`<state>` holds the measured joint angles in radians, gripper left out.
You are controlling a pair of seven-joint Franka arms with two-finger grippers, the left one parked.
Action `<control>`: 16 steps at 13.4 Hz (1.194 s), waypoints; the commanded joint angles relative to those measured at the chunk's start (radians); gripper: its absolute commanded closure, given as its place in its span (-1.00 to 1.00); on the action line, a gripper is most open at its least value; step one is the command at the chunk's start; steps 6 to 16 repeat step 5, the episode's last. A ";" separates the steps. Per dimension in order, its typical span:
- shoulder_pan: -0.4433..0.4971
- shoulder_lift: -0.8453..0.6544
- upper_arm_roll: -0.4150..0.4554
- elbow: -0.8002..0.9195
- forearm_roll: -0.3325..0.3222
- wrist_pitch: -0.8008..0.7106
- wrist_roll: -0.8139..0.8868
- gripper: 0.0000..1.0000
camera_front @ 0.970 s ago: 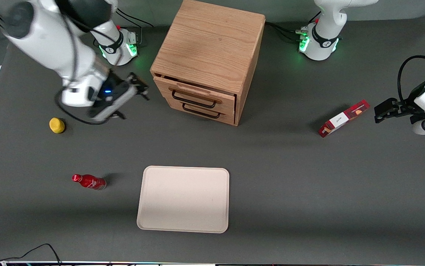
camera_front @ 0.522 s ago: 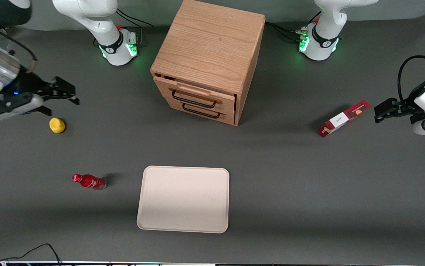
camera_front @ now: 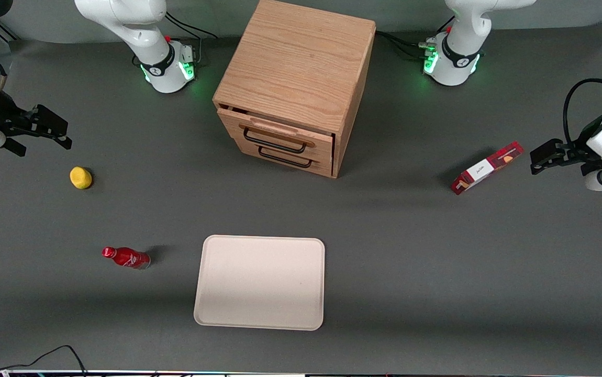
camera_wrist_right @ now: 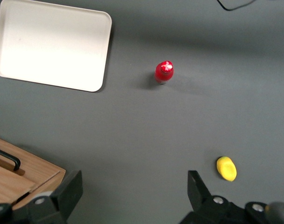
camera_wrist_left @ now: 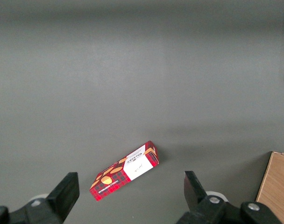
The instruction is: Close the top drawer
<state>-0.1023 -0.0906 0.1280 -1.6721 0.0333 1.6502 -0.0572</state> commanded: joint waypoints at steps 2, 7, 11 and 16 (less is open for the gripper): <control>-0.007 0.048 0.024 0.040 -0.021 -0.020 0.069 -1.00; -0.005 0.051 0.025 0.037 -0.027 -0.020 0.071 -1.00; -0.005 0.051 0.025 0.037 -0.027 -0.020 0.071 -1.00; -0.005 0.051 0.025 0.037 -0.027 -0.020 0.071 -1.00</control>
